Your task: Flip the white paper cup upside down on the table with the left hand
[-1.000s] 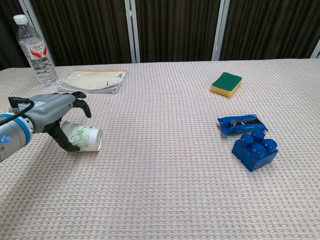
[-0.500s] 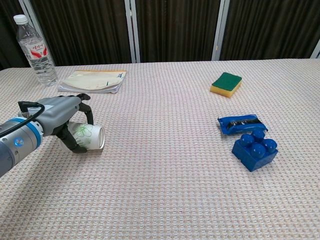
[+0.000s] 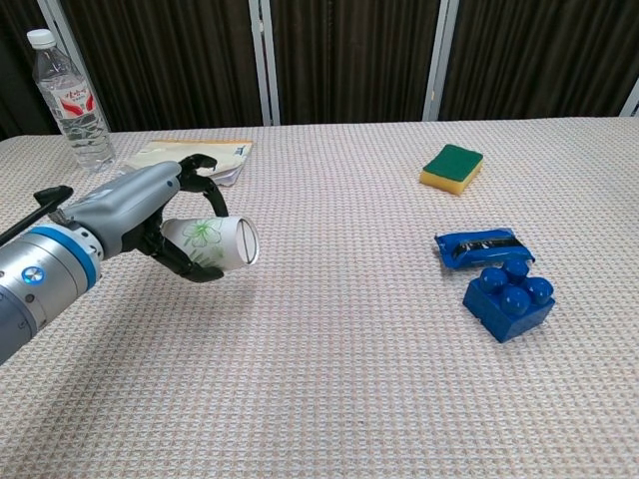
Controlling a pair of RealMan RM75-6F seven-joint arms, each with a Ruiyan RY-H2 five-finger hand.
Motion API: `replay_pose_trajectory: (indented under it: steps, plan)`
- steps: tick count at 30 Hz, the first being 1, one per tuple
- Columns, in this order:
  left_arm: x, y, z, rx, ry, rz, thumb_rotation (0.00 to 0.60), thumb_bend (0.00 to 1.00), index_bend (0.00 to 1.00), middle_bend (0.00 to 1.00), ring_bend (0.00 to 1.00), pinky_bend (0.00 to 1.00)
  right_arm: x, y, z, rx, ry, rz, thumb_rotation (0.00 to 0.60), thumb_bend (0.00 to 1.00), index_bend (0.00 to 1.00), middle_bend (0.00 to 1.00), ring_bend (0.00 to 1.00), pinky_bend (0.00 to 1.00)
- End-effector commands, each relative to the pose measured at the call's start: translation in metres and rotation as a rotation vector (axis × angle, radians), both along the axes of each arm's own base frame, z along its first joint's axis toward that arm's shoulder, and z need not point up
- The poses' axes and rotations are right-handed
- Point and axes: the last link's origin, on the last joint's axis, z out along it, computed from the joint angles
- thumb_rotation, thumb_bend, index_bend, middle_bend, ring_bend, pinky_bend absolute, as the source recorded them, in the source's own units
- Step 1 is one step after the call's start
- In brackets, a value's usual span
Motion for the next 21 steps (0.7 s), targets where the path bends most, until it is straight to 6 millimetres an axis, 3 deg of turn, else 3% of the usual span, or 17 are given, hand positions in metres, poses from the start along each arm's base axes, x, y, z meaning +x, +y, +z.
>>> replay_pose_trajectory:
  steps: [1,9,21]
  plan:
    - [-0.003,-0.008,-0.017,-0.059,-0.172,-0.021,0.6,0.09,0.41,0.0,0.0,0.0,0.0,0.0,0.0,0.001,0.0,-0.002,0.6,0.0,0.0,0.0,0.0,0.0]
    - [-0.027,-0.01,-0.036,-0.162,-0.234,0.064,0.6,0.09,0.41,0.0,0.0,0.0,0.0,0.0,0.0,-0.003,0.002,-0.003,0.6,0.0,0.0,0.0,0.0,0.0]
    - [-0.054,-0.008,-0.022,-0.154,-0.232,0.103,0.6,0.09,0.41,0.0,0.0,0.0,0.0,0.0,-0.001,-0.002,0.009,-0.003,0.6,0.0,0.0,0.0,0.0,0.0]
